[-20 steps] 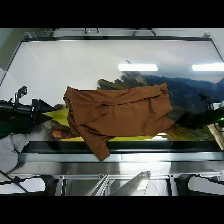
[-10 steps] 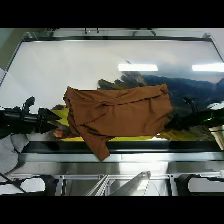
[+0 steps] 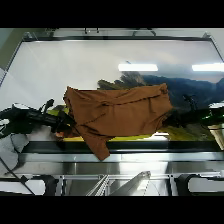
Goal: Fold the shirts.
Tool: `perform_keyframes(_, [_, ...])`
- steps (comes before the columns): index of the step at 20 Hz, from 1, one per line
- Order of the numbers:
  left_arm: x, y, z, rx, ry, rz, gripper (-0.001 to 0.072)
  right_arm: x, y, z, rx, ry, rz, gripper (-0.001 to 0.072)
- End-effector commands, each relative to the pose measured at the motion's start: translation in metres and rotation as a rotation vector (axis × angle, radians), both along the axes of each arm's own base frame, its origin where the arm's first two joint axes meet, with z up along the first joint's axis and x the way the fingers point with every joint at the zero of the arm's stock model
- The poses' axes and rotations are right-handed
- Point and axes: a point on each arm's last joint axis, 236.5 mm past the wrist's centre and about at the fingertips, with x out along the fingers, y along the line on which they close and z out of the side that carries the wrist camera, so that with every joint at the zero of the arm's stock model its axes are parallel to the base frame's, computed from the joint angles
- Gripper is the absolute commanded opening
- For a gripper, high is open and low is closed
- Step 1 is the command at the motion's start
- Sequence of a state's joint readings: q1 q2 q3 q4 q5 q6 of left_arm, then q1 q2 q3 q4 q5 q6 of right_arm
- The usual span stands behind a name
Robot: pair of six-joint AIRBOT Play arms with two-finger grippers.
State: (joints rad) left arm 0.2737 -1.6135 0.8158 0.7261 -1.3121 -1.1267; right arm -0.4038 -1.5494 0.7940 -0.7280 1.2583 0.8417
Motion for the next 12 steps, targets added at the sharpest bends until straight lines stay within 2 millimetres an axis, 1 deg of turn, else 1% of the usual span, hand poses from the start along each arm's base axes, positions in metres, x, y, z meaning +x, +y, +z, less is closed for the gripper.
perform_keyframes(1, [-0.014,-0.024,-0.006,-0.048,0.080,-0.124,0.0191,-0.001,0.007,0.013,0.043,-0.011,0.010,0.0022])
perform_keyframes(2, [-0.013,-0.024,-0.002,-0.060,0.077,-0.135,0.0086,0.001,0.008,0.019,0.044,-0.030,0.011,0.0022])
perform_keyframes(3, [-0.009,-0.025,0.006,-0.072,0.054,-0.143,0.0029,0.004,0.007,0.028,0.045,-0.055,0.010,0.0022])
perform_keyframes(4, [-0.004,-0.024,0.016,-0.068,0.021,-0.146,0.0029,0.009,0.007,0.042,0.054,-0.088,0.007,0.0021])
perform_keyframes(5, [0.003,-0.020,0.031,-0.066,-0.025,-0.145,0.0029,0.017,0.007,0.060,0.074,-0.132,-0.004,0.0021])
perform_keyframes(6, [0.008,-0.017,0.049,-0.070,-0.066,-0.153,0.0029,0.028,0.006,0.084,0.101,-0.190,-0.025,0.0021])
perform_keyframes(7, [0.010,-0.013,0.072,-0.080,-0.109,-0.174,0.0029,0.042,0.003,0.114,0.132,-0.275,-0.059,0.0021])
perform_keyframes(8, [0.012,-0.010,0.094,-0.084,-0.153,-0.191,0.0029,0.056,0.000,0.151,0.171,-0.375,-0.099,0.0021])
perform_keyframes(9, [0.015,-0.010,0.120,-0.104,-0.209,-0.193,0.0029,0.066,-0.002,0.190,0.219,-0.473,-0.137,0.0021])
perform_keyframes(10, [0.020,-0.015,0.153,-0.155,-0.281,-0.183,0.0029,0.072,-0.004,0.237,0.278,-0.593,-0.164,0.0021])
perform_keyframes(11, [0.024,-0.021,0.190,-0.226,-0.360,-0.174,0.0029,0.071,-0.002,0.288,0.333,-0.727,-0.169,0.0021])
perform_keyframes(12, [0.024,-0.029,0.235,-0.321,-0.478,-0.181,0.0029,0.066,-0.001,0.331,0.358,-0.848,-0.168,0.0021])
